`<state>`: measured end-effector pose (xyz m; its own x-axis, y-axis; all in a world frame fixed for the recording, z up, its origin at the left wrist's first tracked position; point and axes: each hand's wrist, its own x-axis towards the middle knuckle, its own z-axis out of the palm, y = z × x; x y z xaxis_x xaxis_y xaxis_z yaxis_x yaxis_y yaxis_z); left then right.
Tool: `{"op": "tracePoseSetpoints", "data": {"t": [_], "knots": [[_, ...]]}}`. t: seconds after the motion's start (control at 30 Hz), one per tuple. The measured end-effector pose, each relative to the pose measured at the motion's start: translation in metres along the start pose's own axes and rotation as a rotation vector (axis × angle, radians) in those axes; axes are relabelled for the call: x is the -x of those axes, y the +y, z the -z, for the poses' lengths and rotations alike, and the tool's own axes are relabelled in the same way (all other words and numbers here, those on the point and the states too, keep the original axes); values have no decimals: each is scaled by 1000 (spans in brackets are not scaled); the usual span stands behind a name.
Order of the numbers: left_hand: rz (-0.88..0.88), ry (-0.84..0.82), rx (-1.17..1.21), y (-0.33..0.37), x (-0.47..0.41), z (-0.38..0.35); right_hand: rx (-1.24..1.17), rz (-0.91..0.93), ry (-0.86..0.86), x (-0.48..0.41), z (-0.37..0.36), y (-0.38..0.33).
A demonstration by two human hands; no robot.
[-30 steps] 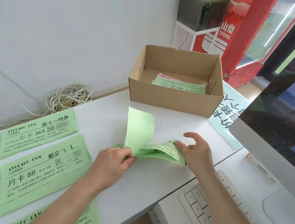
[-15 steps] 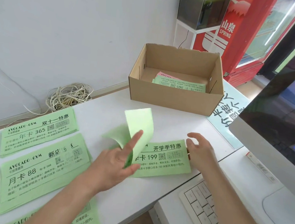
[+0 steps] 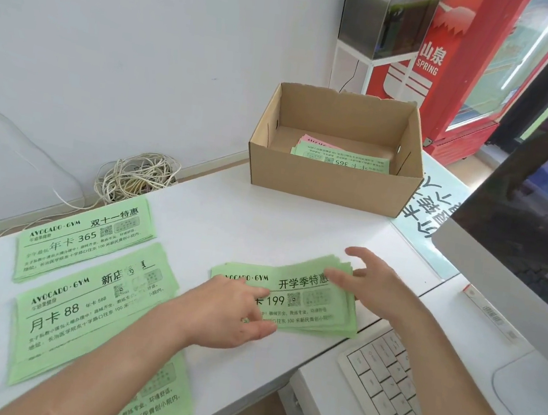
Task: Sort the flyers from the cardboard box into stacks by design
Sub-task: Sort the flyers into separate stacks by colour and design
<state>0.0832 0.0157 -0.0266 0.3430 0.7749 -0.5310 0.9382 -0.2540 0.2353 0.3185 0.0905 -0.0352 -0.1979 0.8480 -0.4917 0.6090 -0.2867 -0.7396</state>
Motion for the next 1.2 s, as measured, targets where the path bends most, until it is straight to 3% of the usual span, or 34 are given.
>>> {"op": "tracePoseSetpoints", "data": {"t": [0.13,0.23,0.33,0.47,0.6,0.63,0.77,0.87,1.0,1.1,1.2], "knots": [[24,180,-87,7,-1,-17,351,106,-1,0,-10,2],[106,394,-7,5,-1,-34,515,222,75,4,-13,-2],[212,510,231,-1,0,-43,439,327,149,9,-10,-8],[337,819,447,-8,23,-39,248,412,152,19,-5,-20],[384,909,1108,-17,76,-28,113,488,104,36,-18,-44],[397,932,1180,-20,92,-28,100,502,79,42,-25,-52],[457,1108,1080,-28,153,-39,88,520,-141,67,-60,-75],[471,1151,1052,-37,193,-55,109,523,-229,84,-95,-83],[566,1013,891,-44,236,-92,90,471,-234,112,-137,-80],[546,869,549,-40,256,-123,69,410,-248,131,-157,-69],[498,615,226,-40,262,-144,87,374,-253,139,-171,-59]]}}
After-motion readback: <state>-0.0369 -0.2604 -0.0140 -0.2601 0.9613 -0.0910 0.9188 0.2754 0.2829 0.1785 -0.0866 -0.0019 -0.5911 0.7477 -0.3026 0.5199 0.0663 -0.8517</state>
